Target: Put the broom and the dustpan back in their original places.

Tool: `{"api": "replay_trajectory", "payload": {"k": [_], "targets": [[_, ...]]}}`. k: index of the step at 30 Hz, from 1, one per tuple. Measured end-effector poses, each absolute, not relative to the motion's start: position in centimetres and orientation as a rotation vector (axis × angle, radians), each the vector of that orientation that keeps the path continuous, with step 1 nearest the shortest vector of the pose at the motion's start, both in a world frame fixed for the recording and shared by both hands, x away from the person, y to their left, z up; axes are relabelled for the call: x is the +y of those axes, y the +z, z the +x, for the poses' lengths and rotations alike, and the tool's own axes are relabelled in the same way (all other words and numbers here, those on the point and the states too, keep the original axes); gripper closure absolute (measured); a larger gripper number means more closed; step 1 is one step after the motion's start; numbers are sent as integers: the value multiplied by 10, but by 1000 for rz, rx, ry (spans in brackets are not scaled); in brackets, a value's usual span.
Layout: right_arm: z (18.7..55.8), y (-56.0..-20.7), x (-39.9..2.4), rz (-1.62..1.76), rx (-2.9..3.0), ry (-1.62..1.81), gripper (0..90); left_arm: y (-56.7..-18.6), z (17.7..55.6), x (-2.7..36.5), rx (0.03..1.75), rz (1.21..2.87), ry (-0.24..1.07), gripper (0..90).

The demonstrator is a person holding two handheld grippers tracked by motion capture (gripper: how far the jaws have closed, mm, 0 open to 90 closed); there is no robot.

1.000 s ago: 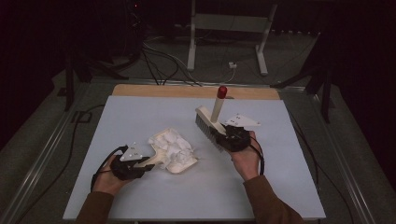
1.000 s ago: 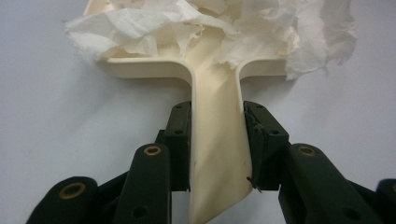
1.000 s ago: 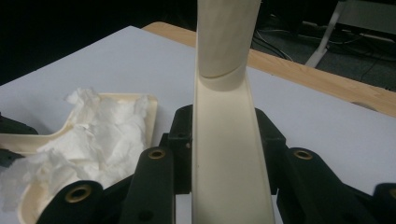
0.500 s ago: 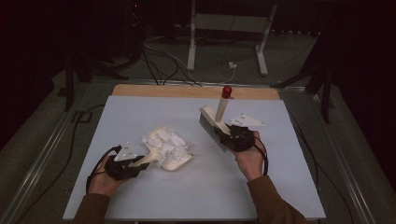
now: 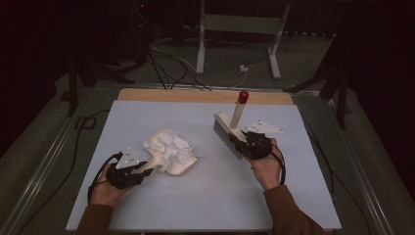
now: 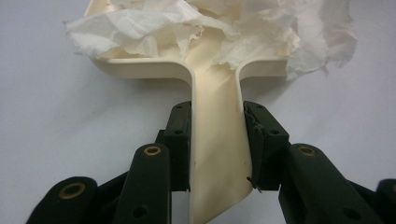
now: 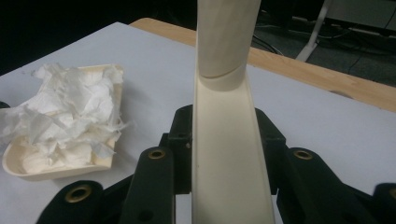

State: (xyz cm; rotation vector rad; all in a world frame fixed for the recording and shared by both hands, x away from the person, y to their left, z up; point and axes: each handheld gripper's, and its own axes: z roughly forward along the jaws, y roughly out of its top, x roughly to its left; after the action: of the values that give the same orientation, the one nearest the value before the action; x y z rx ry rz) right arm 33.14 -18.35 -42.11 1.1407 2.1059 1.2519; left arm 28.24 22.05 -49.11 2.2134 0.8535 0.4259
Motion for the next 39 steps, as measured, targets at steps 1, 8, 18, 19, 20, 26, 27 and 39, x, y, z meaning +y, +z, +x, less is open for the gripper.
{"api": "replay_trajectory", "payload": {"k": [1, 8, 18, 19, 20, 26, 27, 39], "targets": [[331, -421, -185, 1144, 2107, 1254, 679, -491, 282, 221, 857, 2215, 432, 667], [331, -422, -193, 1156, 2098, 1247, 679, -493, 279, 224, 894, 2192, 460, 667], [329, -421, -203, 1159, 2090, 1231, 679, -496, 274, 232, 990, 2152, 508, 667], [329, -422, -203, 1160, 2091, 1230, 679, -497, 273, 233, 1002, 2147, 508, 667], [329, -422, -204, 1159, 2094, 1228, 678, -497, 272, 233, 1010, 2143, 513, 667], [327, -422, -211, 1154, 2107, 1228, 679, -501, 268, 237, 1078, 2111, 546, 667], [327, -422, -212, 1153, 2110, 1229, 678, -501, 267, 237, 1089, 2106, 560, 667], [322, -419, -231, 1128, 2164, 1237, 678, -503, 264, 239, 1168, 2072, 636, 667]]}}
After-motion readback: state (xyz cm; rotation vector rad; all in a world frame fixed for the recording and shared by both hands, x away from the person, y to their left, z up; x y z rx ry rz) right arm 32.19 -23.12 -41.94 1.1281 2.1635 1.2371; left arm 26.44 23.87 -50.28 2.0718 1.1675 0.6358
